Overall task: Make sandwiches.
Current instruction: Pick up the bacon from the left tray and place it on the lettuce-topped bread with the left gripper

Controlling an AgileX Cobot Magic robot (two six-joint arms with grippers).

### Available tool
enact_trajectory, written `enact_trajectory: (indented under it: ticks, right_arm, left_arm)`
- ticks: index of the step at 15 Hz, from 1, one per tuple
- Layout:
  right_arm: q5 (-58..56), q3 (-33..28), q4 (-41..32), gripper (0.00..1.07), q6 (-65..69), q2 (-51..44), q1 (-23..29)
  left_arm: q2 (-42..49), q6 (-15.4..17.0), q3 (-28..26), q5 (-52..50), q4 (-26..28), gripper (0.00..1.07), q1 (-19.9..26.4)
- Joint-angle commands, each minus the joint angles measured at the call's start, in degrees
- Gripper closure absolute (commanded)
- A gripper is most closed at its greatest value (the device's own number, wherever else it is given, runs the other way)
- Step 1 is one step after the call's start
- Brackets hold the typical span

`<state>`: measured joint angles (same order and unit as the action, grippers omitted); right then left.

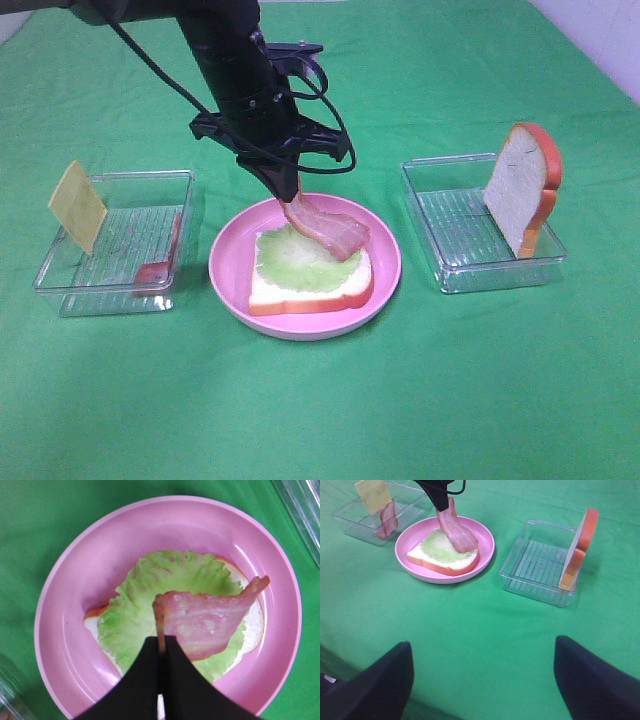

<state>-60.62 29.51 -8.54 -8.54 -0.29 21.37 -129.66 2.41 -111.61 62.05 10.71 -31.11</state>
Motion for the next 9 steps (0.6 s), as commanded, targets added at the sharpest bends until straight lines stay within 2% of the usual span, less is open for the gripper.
enact_trajectory:
  ticks: [1, 2, 8, 9]
  right_arm:
    - [-0.11, -0.06, 0.11, 0.32, 0.17, -0.92, 0.06]
    - [-0.11, -0.06, 0.11, 0.32, 0.17, -0.92, 0.06]
    - [-0.11, -0.06, 0.11, 0.32, 0.17, -0.92, 0.06]
    - [-0.11, -0.06, 0.11, 0.32, 0.17, -0.92, 0.06]
  left_arm:
    - [-0.11, 2.86, -0.17, 0.29, -0.74, 1.07, 0.00]
    - [-0.11, 3.72, -0.17, 0.57, -0.23, 1.07, 0.00]
    - [-0.11, 3.72, -0.17, 4.93, 1.09, 1.06, 0.00]
    - [-0.11, 3.72, -0.17, 5.10, 1.09, 0.97, 0.00]
